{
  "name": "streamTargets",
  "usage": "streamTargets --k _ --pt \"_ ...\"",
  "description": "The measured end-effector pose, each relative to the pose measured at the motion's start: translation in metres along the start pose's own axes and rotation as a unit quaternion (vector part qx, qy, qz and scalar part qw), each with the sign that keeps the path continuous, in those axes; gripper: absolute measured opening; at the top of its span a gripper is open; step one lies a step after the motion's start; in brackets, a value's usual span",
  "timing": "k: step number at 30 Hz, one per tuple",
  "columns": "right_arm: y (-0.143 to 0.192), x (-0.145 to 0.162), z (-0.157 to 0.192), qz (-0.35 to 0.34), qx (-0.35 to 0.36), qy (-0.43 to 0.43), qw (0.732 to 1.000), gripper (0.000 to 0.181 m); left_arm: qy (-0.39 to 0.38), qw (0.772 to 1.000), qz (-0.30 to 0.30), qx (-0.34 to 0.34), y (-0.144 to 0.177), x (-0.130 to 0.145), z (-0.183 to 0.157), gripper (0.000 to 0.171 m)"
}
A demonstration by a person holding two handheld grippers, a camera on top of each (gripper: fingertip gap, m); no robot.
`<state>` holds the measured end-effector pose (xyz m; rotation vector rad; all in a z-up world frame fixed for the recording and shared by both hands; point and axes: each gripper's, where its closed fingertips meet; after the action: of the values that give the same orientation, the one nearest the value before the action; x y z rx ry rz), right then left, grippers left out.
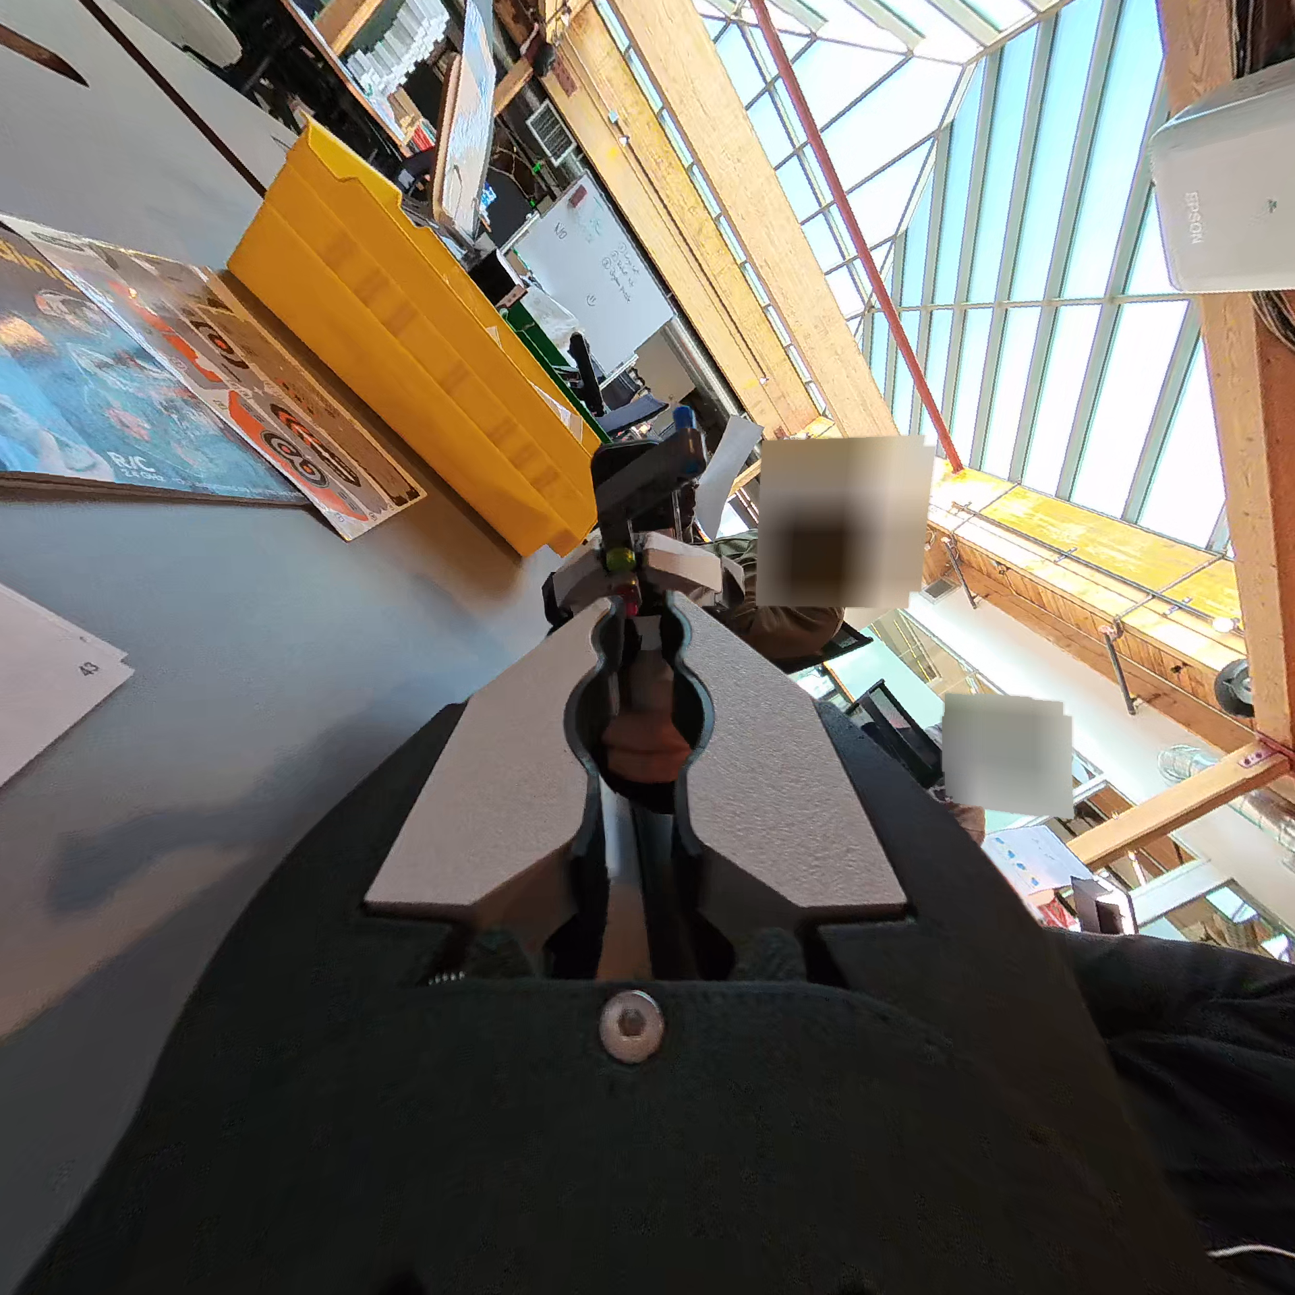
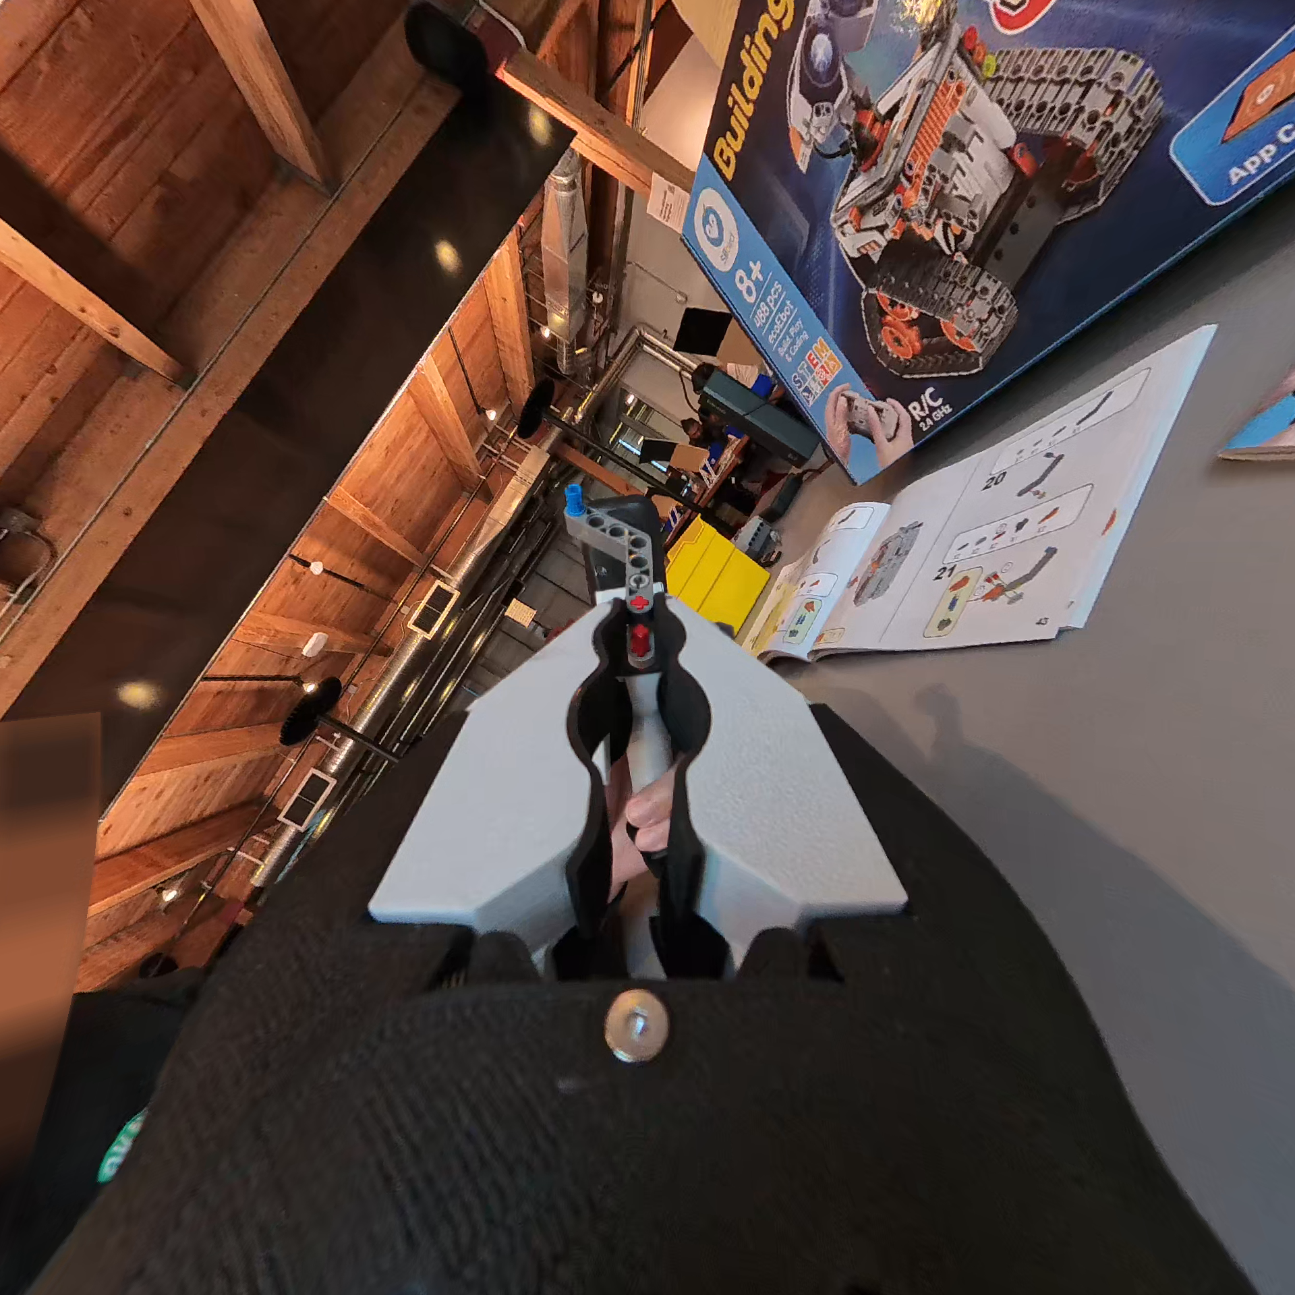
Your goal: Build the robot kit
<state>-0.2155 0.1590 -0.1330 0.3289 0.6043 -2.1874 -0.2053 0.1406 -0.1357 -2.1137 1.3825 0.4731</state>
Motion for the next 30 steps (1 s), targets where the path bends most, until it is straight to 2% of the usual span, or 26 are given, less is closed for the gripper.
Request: streamTargets --k 5,9,13,17,21,24,26,30 --pt "-0.005 -0.002 0.008 -0.020 -0.022 -0.017 0.999 0.007 -0.001 1.000 -0.008 -0.012 -0.001 -0.001 0.007 0.023" --pt "-0.005 -0.002 0.005 -0.036 -0.021 -0.014 0.999 0.007 -0.001 1.000 -0.010 0.011 -0.003 -0.001 0.001 0.010" --pt "-0.005 0.000 0.005 -0.039 -0.020 0.001 0.999 0.007 -0.003 1.000 -0.007 0.015 -0.005 0.000 -0.001 0.015" --pt "-0.007 0.003 0.004 -0.040 -0.025 0.000 0.999 0.006 -0.018 1.000 0.008 0.004 -0.007 0.005 0.001 0.004" --pt "-0.002 0.006 0.002 -0.013 -0.030 0.030 0.999 0.006 -0.023 0.999 0.047 -0.006 -0.002 0.011 0.003 0.004" --pt "0.005 0.017 -0.002 0.052 -0.023 0.066 0.996 0.007 0.009 0.994 0.109 0.001 0.006 0.022 0.003 0.004" --pt "0.009 0.019 -0.004 0.069 -0.019 0.083 0.994 0.007 0.010 0.991 0.132 -0.002 0.009 0.027 0.006 0.004" --pt "0.017 0.019 -0.006 0.086 -0.024 0.067 0.994 0.006 -0.001 0.986 0.165 -0.006 0.012 0.035 0.006 0.005"
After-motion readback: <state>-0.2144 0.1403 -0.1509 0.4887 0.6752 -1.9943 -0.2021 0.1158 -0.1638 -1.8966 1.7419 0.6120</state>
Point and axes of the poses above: each gripper's, where its closed fingertips meet, y back along the fingers, x out of its underside, z = x × y across the jaws, and after that the axes turned 12 degrees about -z, right-handed
